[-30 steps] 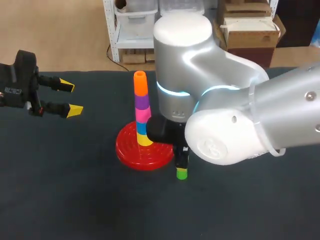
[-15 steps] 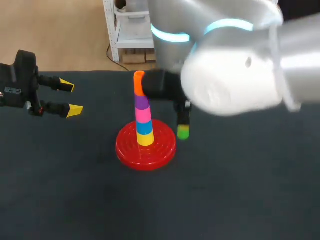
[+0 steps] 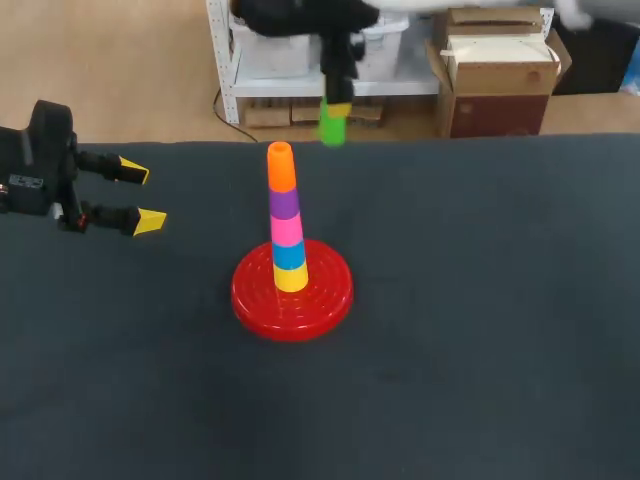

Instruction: Pick up and stack the cylinders on the red base in this order: pink,purple,orange,green

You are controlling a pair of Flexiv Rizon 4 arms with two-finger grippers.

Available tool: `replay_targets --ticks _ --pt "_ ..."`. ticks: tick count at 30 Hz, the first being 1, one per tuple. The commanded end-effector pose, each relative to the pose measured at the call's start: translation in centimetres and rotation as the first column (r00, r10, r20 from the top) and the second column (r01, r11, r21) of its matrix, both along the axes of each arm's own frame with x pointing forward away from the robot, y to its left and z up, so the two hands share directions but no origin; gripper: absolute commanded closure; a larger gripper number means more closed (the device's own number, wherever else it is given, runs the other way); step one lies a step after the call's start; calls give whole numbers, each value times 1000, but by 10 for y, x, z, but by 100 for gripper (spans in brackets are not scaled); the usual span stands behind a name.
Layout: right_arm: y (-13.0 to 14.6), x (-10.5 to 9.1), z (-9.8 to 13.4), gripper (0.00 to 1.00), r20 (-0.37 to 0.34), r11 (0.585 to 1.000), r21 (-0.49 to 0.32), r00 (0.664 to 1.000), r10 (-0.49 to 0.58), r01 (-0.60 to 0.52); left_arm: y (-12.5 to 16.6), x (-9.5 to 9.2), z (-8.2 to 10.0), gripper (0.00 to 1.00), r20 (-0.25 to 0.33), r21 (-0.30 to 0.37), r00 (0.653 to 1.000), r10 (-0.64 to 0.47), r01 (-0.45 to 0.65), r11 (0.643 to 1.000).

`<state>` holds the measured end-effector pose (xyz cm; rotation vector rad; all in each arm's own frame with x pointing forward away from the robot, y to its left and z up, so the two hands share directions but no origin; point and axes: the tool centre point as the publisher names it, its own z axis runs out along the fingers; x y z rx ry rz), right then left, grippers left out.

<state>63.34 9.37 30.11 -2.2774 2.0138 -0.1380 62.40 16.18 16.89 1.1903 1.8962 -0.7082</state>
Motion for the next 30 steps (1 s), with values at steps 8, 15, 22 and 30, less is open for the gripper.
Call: replay_targets --ticks 8,15,22,30 --pt "37 8 -4 100 -103 998 -17 993 65 -68 1 1 -2 0 2 -2 1000 -3 3 1000" --pt "44 15 -11 100 -105 997 -26 992 66 -69 1 1 -2 0 2 -2 1000 -3 3 1000" --pt "53 17 -17 100 -114 997 -29 991 70 -74 1 1 -2 0 2 -2 1000 -3 3 1000" --pt "54 21 -29 100 -130 995 -66 990 63 -72 1 1 -2 0 2 -2 1000 -3 3 1000"
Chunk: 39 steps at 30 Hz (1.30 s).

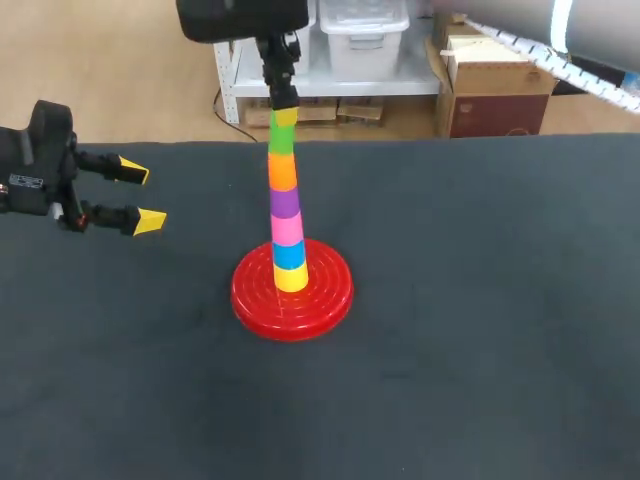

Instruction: Pick up and stack the cylinders on the red base in this order: pink,purple,orange,green

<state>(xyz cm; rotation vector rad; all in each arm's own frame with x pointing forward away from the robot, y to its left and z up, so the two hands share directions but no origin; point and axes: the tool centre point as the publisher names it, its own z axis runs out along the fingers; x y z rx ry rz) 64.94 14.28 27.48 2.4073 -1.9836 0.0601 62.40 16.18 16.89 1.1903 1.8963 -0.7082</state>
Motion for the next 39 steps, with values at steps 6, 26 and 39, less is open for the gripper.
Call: replay_targets --ticks 6,26,39 --pt "8 6 -2 100 -6 1000 -8 1000 5 -5 1 1 -2 0 2 -2 1000 -3 3 1000" --pt "18 0 -14 100 -32 990 -122 998 59 -63 1 1 -2 0 2 -2 1000 -3 3 1000" --pt "-8 -1 12 0 -15 989 140 998 -54 56 1 1 -2 0 2 -2 1000 -3 3 1000"
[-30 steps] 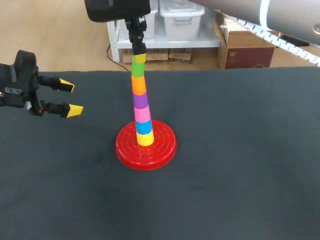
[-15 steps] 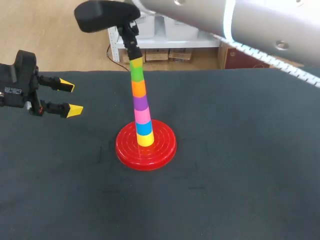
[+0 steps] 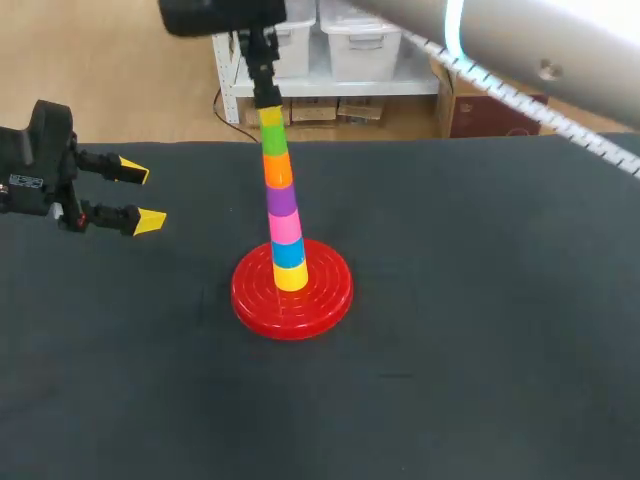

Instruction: Pick up and stack the cylinders on the red base in this order: pink,purple,orange,green

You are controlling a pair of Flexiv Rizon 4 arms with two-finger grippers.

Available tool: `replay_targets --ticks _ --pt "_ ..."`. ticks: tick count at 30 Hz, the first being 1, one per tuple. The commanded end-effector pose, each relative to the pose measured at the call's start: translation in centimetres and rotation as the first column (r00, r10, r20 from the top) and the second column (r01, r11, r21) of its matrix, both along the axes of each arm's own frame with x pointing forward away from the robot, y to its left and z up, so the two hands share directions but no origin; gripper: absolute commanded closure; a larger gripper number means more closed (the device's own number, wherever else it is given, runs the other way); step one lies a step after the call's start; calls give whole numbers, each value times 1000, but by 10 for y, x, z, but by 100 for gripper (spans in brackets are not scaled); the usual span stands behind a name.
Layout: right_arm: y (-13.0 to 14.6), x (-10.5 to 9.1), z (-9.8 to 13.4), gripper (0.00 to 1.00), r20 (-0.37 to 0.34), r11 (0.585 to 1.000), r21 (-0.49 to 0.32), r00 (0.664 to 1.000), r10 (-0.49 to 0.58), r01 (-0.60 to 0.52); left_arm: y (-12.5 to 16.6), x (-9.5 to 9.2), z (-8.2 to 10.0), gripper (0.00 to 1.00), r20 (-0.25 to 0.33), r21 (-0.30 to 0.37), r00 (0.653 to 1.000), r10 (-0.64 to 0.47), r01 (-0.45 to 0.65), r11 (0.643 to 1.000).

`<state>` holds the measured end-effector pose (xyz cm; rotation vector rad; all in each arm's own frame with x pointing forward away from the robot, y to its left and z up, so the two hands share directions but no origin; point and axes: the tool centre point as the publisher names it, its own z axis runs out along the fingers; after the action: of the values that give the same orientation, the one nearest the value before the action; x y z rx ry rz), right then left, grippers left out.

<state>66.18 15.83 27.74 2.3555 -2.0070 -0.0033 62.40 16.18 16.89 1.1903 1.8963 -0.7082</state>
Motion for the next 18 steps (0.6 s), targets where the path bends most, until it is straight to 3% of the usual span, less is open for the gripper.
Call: replay_targets --ticks 1,5,8,9,18 --pt "-26 -14 15 0 46 984 177 998 -41 33 1 1 -2 0 2 -2 1000 -3 3 1000" --pt "-36 -18 31 0 62 954 296 995 -77 55 1 1 -2 0 2 -2 1000 -3 3 1000" --pt "-46 -20 36 0 72 924 362 984 -162 126 1 1 -2 0 2 -2 1000 -3 3 1000" --pt "-48 -20 33 0 29 939 302 983 -180 163 1 1 -2 0 2 -2 1000 -3 3 1000" --pt "-48 -20 33 0 29 939 302 983 -180 163 1 1 -2 0 2 -2 1000 -3 3 1000"
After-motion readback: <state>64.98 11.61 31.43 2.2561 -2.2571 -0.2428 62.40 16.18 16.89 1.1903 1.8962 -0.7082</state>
